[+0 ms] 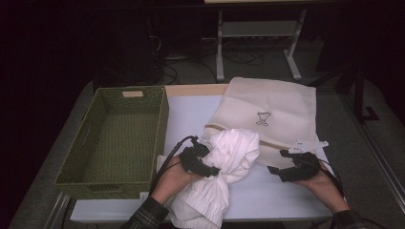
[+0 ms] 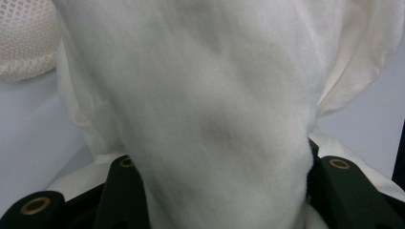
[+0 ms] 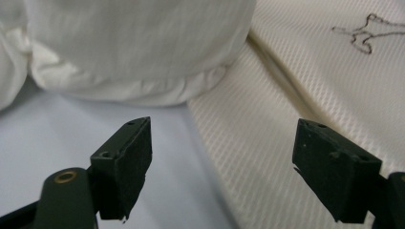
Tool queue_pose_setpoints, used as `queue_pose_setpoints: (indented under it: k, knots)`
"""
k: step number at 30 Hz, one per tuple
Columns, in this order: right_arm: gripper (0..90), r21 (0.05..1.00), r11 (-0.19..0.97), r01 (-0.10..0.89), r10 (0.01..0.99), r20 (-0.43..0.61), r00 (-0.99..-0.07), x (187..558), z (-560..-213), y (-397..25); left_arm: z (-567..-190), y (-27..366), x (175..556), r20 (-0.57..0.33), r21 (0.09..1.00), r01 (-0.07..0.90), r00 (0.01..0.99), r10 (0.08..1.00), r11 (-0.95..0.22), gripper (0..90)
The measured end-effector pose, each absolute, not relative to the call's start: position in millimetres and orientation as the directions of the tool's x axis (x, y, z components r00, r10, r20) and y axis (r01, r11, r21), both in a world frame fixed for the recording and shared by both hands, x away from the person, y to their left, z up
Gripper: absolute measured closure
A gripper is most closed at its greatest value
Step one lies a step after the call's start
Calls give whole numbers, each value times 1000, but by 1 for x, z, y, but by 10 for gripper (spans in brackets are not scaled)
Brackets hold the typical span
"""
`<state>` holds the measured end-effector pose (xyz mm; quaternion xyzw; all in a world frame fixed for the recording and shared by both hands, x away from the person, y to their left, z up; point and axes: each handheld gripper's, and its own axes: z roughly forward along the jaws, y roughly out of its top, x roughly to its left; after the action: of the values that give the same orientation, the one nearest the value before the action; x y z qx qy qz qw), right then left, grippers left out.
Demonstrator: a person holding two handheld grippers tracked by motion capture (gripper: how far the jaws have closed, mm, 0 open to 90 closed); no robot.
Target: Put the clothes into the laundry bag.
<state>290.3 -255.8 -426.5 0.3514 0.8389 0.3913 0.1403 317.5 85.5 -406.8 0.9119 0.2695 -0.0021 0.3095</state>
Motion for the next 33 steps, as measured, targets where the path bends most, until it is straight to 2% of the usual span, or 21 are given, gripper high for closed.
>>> queue_pose_setpoints:
  k: [12,20,26,33]
  knots:
    - [245,778,434,454,709,15,-705,333,-405,-258,-407,86,317,-167,564,490,856,490,-665,495]
    - [248,780,410,473,722,40,-691,366,-399,-260,-408,86,319,-173,560,487,859,481,-670,496]
    - [250,751,438,494,704,56,-708,399,-411,-255,-408,86,319,-172,560,487,860,481,-670,498]
    - [252,742,439,507,699,72,-711,418,-430,-254,-409,86,319,-174,562,488,859,481,-668,498]
